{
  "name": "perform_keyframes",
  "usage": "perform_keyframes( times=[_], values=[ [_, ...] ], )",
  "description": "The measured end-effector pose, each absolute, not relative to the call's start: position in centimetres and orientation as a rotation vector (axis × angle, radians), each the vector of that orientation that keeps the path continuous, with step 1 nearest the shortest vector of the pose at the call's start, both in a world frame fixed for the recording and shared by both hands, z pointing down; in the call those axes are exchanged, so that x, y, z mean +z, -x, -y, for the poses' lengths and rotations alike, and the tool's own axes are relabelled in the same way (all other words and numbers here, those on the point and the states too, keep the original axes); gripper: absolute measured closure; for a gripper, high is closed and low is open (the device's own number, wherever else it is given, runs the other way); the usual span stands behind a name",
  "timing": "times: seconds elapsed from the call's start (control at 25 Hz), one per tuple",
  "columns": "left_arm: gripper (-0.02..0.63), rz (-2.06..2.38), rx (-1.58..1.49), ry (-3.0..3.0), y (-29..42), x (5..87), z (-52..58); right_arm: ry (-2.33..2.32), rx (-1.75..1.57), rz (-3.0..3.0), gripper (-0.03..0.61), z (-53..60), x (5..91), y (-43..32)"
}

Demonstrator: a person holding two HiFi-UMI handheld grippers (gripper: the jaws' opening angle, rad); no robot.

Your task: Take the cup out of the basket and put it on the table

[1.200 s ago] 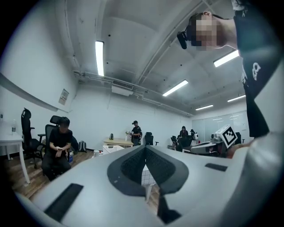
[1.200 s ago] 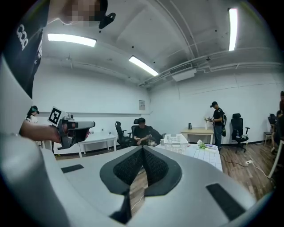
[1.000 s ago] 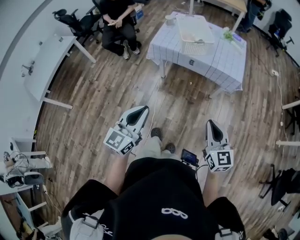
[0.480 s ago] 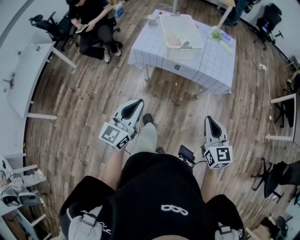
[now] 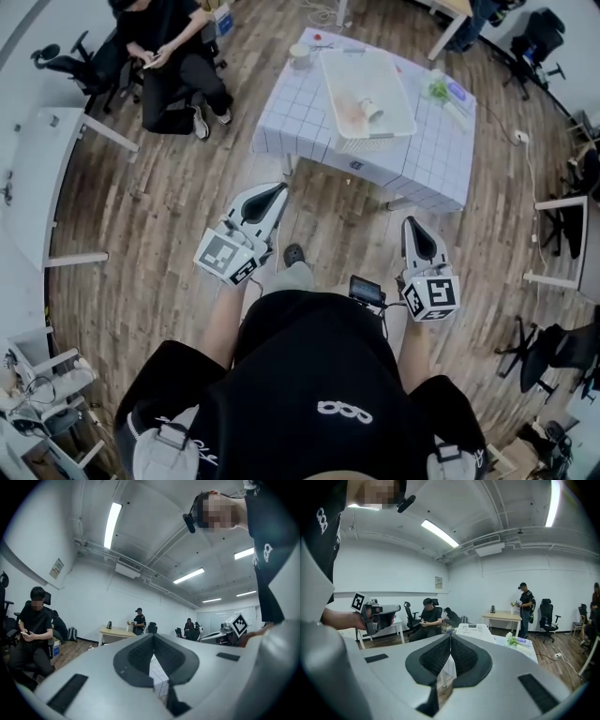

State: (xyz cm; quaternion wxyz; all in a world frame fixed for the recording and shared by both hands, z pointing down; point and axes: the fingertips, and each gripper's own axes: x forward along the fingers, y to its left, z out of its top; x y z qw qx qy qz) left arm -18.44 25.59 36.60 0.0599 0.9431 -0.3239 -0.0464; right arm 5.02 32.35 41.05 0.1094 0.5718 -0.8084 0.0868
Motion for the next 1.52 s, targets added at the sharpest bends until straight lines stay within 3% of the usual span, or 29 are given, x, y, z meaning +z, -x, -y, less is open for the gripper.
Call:
perform_keyframes(
  times=[0.68,1.08,1.52],
  values=[
    [0.607,0.999,-0.091,-2.843,15.7,39.1,-8.7,-1.537,0.235,2.388,0.557,-12.3,43.9,-7.3],
    [0.607,1.056,-0.051,-2.774,9.5,39.7,0.7,-1.346,0.317,2.434,0.555,-0.5,47.8,-10.4],
    [0.607,1.042,0.1,-2.745,3.5,42.6,5.6,-1.275,0.43,2.501,0.555,4.8,50.2,-12.0]
  ],
)
